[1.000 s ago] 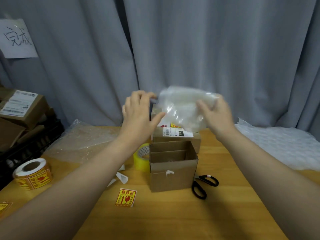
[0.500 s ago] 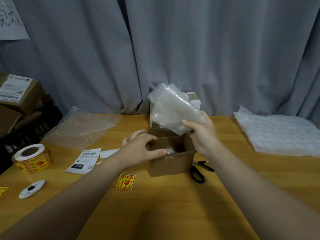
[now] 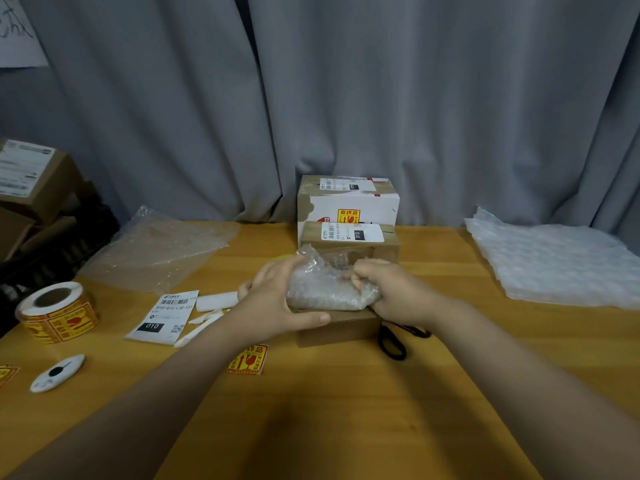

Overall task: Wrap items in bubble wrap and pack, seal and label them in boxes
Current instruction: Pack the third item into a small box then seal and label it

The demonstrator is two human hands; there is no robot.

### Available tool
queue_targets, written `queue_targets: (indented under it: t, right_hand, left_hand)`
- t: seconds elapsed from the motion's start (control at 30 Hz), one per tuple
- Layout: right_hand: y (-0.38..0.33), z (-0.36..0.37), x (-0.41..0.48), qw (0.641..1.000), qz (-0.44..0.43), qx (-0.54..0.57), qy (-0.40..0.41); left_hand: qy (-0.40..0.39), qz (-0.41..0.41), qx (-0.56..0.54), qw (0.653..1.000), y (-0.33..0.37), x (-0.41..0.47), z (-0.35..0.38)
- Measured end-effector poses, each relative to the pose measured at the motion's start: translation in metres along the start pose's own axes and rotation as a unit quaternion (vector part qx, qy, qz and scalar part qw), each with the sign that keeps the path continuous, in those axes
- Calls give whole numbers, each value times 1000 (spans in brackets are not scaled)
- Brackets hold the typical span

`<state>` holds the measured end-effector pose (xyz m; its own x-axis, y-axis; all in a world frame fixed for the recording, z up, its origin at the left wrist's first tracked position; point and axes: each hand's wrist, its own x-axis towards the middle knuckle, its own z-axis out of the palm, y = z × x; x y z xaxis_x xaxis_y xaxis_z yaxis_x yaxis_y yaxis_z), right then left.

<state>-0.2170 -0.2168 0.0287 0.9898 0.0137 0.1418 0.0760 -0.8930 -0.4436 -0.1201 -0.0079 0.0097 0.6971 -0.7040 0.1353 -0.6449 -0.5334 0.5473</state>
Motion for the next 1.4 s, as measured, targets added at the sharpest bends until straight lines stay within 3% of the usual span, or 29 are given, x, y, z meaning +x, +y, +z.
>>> queue_targets:
  t: [0.13,0.27,0.47,0.6,0.73,0.8,0.9,0.97,1.07,1.27,1.4]
  right_hand:
    - [-2,-19,1,991,79,6,-108]
    - [-2,-18,1,985,90,-65,-134]
    - [-18,-11,-11,984,111,-45,-132]
    - [-34,-10,-7,989,126,-55,-58]
    - [-32,-9,2,979,187,78,8]
    - [-25,-9,3,981,188,17,46]
    - [-22,-13,5,973,165,-148,68]
    - [-23,-16,10,979,165,-100,65]
    - [-19,-20,20,978,174,-72,83]
    - [-15,-15,33,971,207,-109,47]
    - [-22,-14,23,962,69,-257,66]
  left_hand:
    - [-63,22,156,986,10,-1,-9]
    - [-104,58,272,955,19,2,-17]
    - [-234,36,259,937,34,25,-34]
    - [-150,62,191,968,33,34,-31]
    - [-21,50,123,991,32,33,-23]
    - [-2,59,72,996,26,28,-27]
    - [27,130,168,977,16,19,-27]
    - [47,178,196,963,14,18,-29]
    - [-26,195,145,970,21,22,-37]
    - [-139,109,120,977,50,37,-44]
    - [-207,49,235,948,53,45,-22]
